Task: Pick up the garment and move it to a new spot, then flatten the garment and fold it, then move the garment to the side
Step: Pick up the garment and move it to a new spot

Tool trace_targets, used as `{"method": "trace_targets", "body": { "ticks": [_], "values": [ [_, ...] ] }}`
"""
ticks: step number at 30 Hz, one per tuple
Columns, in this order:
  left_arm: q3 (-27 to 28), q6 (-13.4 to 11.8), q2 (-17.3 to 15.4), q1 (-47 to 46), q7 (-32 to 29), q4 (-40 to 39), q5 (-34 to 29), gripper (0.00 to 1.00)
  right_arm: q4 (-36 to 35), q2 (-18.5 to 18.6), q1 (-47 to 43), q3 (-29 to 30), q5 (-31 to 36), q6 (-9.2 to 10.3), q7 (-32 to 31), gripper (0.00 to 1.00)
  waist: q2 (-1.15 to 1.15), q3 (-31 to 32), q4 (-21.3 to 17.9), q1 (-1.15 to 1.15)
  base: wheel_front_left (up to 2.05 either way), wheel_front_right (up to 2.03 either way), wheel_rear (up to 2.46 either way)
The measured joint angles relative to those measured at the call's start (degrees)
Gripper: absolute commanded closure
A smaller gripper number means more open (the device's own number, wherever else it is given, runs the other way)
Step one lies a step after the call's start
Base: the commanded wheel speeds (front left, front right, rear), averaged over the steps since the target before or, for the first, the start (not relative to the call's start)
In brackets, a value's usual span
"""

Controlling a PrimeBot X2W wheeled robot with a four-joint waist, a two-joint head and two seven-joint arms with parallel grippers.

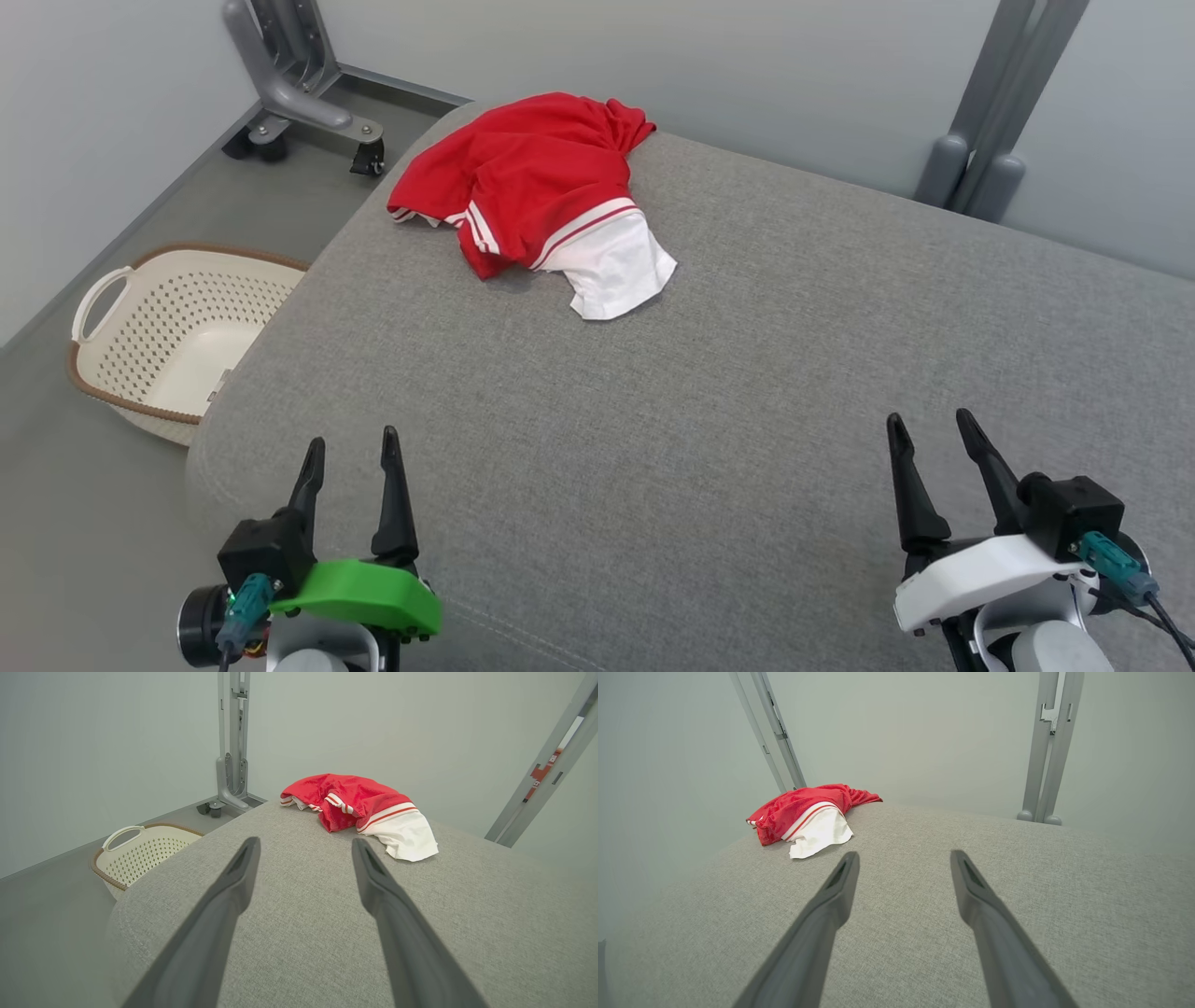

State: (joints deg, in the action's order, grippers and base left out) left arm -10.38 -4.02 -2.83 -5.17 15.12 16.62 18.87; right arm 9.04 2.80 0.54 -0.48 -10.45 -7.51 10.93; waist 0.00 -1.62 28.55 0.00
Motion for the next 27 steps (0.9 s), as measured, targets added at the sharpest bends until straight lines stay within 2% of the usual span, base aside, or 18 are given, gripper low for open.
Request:
{"method": "trace_targets", "body": {
  "ticks": [7,10,15,19,23,27],
  "values": [
    [1.1,0.1,0.0,-0.1,0.0,-1.0,0.8,0.0,-1.2,0.0,1.1,0.3,1.3,0.0,-0.4,0.0,0.0,-1.4,-0.7,0.0,0.0,0.0,0.0],
    [2.4,0.8,-0.4,-2.8,0.0,-1.9,0.5,0.0,-2.4,0.0,2.3,1.0,3.0,0.0,-1.3,0.0,0.0,-2.7,-1.5,0.0,0.0,0.0,0.0],
    [3.6,2.8,-4.3,-12.6,-0.3,-1.4,-1.3,0.0,-4.8,0.0,5.9,1.2,5.4,0.0,-2.6,0.0,0.0,-5.9,-3.0,0.0,0.0,0.0,0.0],
    [3.3,5.8,-8.6,-23.6,-2.8,2.4,-2.3,0.0,-6.0,0.0,9.6,0.5,6.9,0.0,-3.8,0.0,0.0,-9.2,-4.5,0.0,0.0,0.0,0.0],
    [2.5,8.8,-12.1,-34.3,-6.9,8.6,-2.4,0.0,-6.4,0.0,13.3,-1.5,7.9,0.0,-4.3,0.0,0.0,-12.4,-6.5,0.0,0.0,0.0,0.0],
    [1.6,10.1,-14.8,-42.0,-11.8,16.9,-1.5,0.0,-6.4,0.0,15.7,-3.0,8.1,0.0,-4.3,0.0,0.0,-15.0,-9.5,0.0,0.0,0.0,0.0]
  ]
}}
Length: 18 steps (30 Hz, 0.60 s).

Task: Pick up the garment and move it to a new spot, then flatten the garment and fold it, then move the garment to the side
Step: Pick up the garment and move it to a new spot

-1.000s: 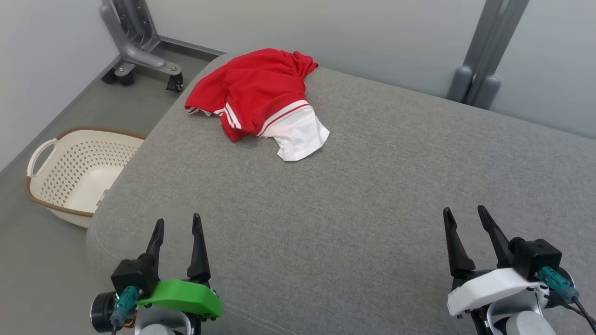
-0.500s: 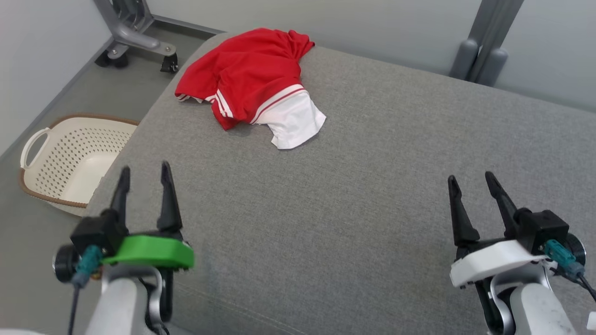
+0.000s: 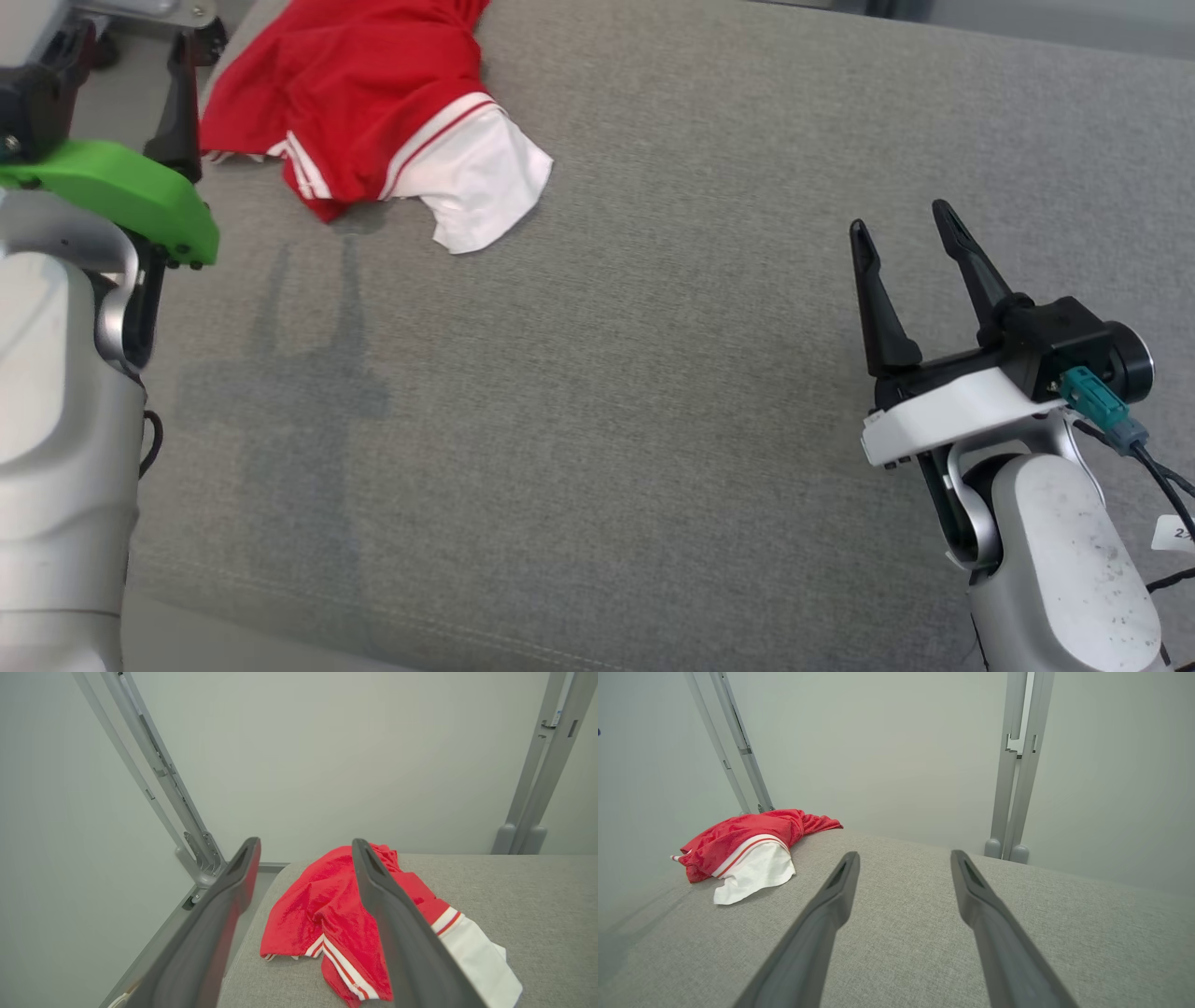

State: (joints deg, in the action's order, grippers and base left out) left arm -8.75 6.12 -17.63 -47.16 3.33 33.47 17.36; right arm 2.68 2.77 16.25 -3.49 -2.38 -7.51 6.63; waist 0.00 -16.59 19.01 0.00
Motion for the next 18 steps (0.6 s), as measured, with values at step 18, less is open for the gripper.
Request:
{"method": "trace_targets", "body": {
  "ticks": [18],
  "values": [
    [-8.0,1.3,-3.8,-7.7,-7.8,22.8,3.0,0.0,-1.5,0.0,1.8,-0.3,1.2,0.0,0.2,0.0,0.0,-11.3,-10.2,0.0,0.0,0.0,0.0]
  ]
}}
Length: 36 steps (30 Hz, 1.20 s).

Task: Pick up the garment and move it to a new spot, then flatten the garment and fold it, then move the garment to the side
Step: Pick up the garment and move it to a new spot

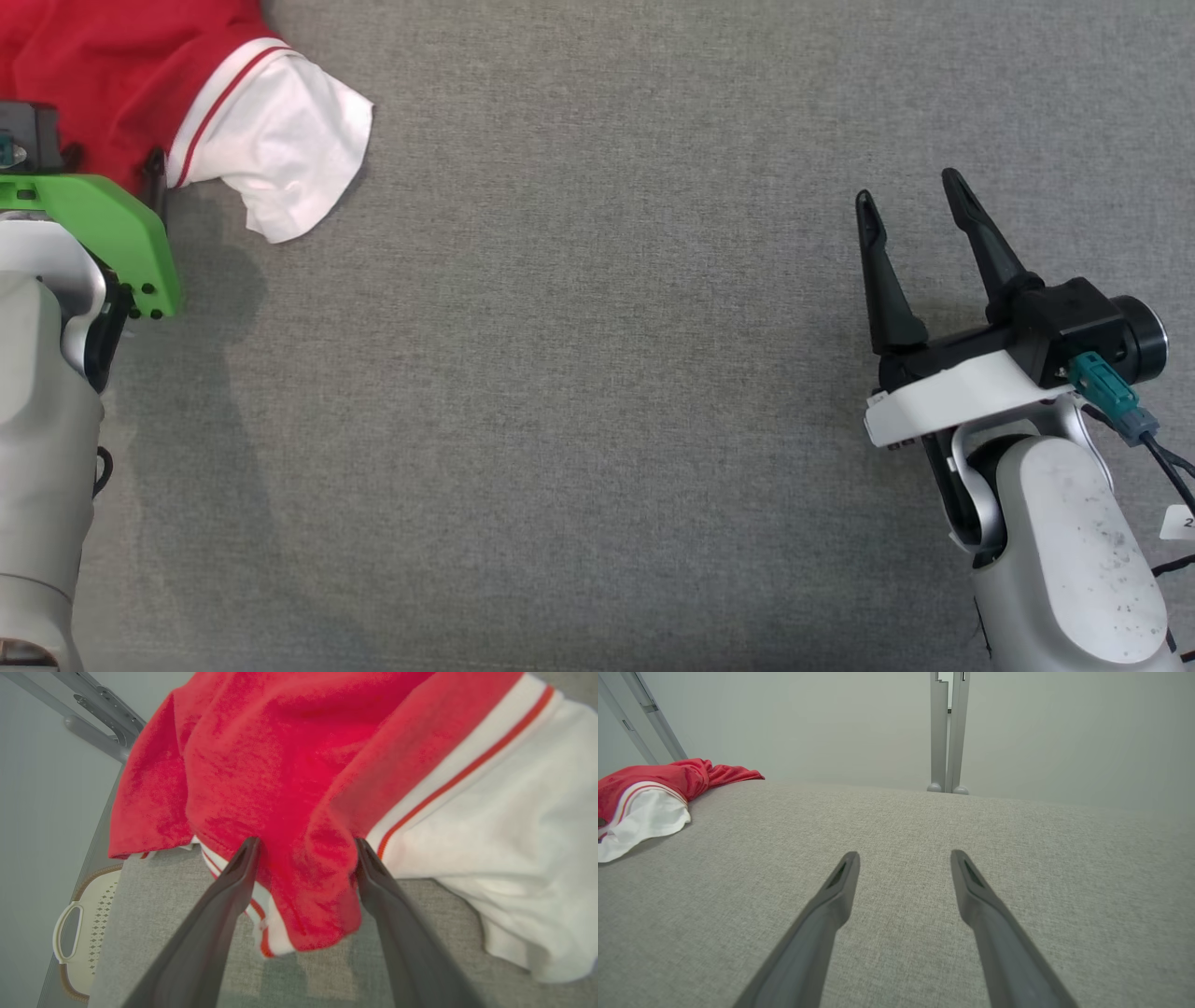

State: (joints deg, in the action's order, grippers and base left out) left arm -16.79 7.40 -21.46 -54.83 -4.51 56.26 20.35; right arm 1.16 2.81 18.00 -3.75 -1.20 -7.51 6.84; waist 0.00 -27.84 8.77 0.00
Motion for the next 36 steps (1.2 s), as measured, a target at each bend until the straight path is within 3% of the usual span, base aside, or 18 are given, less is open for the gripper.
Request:
{"method": "trace_targets", "body": {
  "ticks": [2,3,5,16,21,31,36],
  "values": [
    [0.0,0.0,0.1,-0.4,-0.6,1.6,0.3,0.0,0.0,0.0,0.1,-0.3,0.0,0.0,0.1,0.0,0.0,-0.5,-0.6,0.0,0.0,0.0,0.0],
    [-0.3,0.0,0.2,-0.6,-0.7,2.1,0.3,0.14,0.0,0.0,0.2,-0.4,0.0,0.0,0.1,0.0,0.0,-0.7,-0.8,0.0,0.0,0.0,0.0],
    [-0.6,0.0,0.2,-1.0,-0.6,3.1,0.3,1.0,0.2,0.0,0.4,-0.4,-0.1,0.0,0.2,0.0,0.0,-0.8,-1.1,0.0,0.0,0.0,0.0],
    [-5.7,-1.0,-2.9,-5.2,8.3,3.5,-5.2,1.0,3.1,0.0,0.6,0.4,-1.6,0.0,2.7,0.0,0.0,3.3,-0.9,0.0,0.0,0.0,0.0],
    [-8.8,-0.9,-2.8,-9.1,11.3,1.2,-7.6,1.0,5.3,0.0,-0.7,1.0,-3.2,0.0,4.1,0.0,0.0,6.9,-0.9,0.0,0.0,0.0,0.0],
    [-17.2,0.0,3.4,-16.3,12.4,-7.1,-9.3,1.0,8.3,0.0,-5.2,3.5,-5.7,0.0,5.9,0.0,0.0,15.9,-2.7,0.0,0.0,0.0,0.0],
    [-20.1,0.0,6.4,-19.5,12.6,-12.4,-6.6,1.0,8.7,0.0,-7.3,4.5,-6.3,0.0,6.2,0.0,0.0,18.9,-5.3,0.0,0.0,0.0,0.0]
  ]
}}
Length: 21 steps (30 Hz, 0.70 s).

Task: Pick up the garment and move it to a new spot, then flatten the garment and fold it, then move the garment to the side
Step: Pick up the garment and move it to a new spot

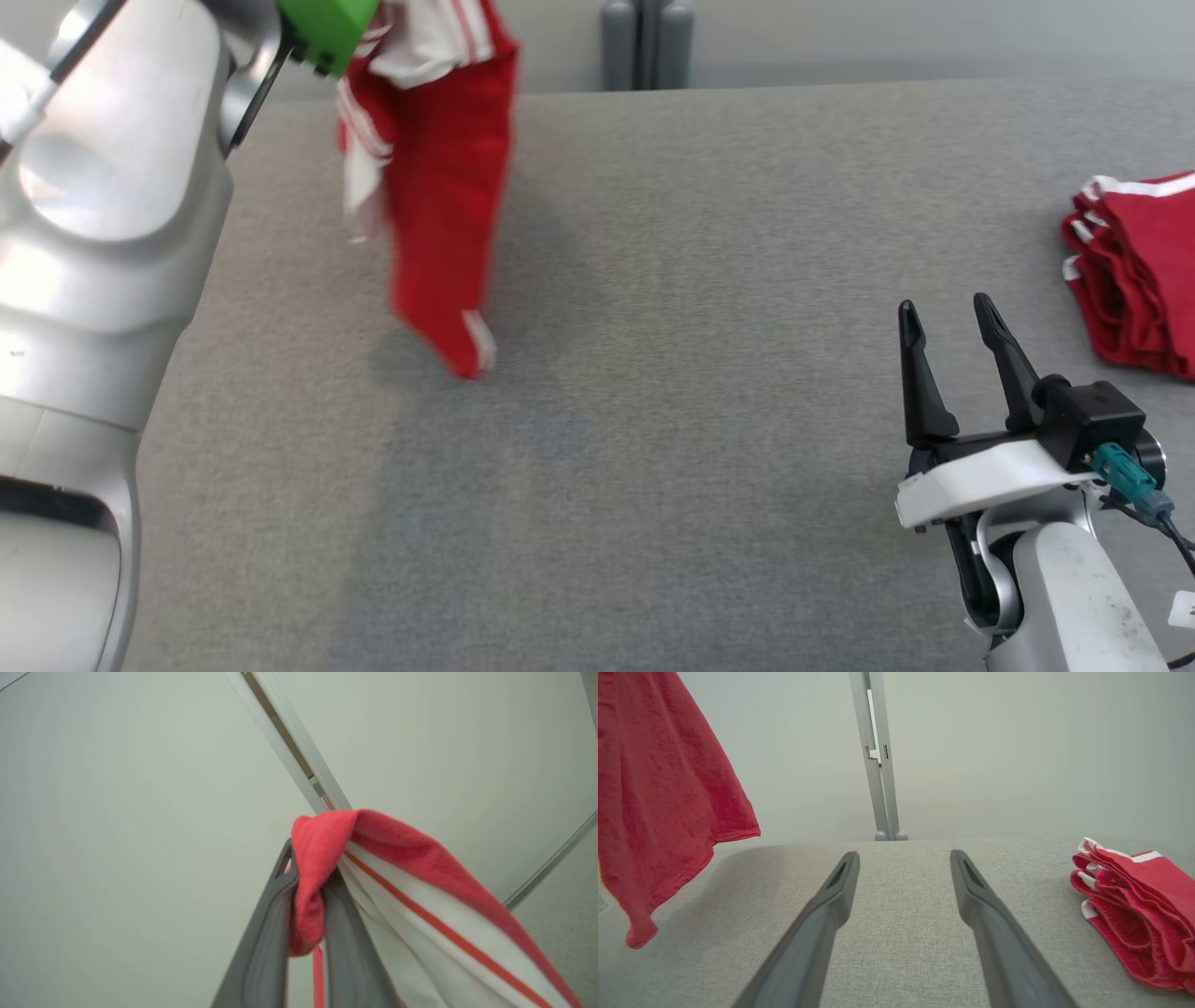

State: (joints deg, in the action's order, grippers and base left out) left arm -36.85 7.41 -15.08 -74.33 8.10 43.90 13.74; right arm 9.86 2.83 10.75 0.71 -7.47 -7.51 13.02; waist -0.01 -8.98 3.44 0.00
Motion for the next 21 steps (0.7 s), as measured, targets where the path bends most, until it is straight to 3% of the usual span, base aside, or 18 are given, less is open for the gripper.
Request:
{"method": "trace_targets", "body": {
  "ticks": [6,11,21],
  "values": [
    [1.0,-1.7,3.2,-3.3,-1.1,-6.0,1.6,1.0,0.0,0.0,-1.5,0.8,-0.6,0.0,0.2,0.0,0.0,1.2,-4.4,0.0,0.0,0.0,0.0],
    [-1.5,-1.9,4.8,2.2,-4.6,-7.8,2.7,1.0,0.2,0.0,-2.0,1.2,-1.6,0.0,0.7,0.0,0.0,0.7,-7.3,0.0,0.0,0.0,0.0],
    [-2.5,-4.4,-0.1,20.5,-5.7,-4.1,5.4,1.0,1.6,0.0,-0.9,0.4,-3.1,0.0,1.5,0.0,0.0,-3.3,-8.7,0.0,0.0,0.0,0.0]
  ]
}}
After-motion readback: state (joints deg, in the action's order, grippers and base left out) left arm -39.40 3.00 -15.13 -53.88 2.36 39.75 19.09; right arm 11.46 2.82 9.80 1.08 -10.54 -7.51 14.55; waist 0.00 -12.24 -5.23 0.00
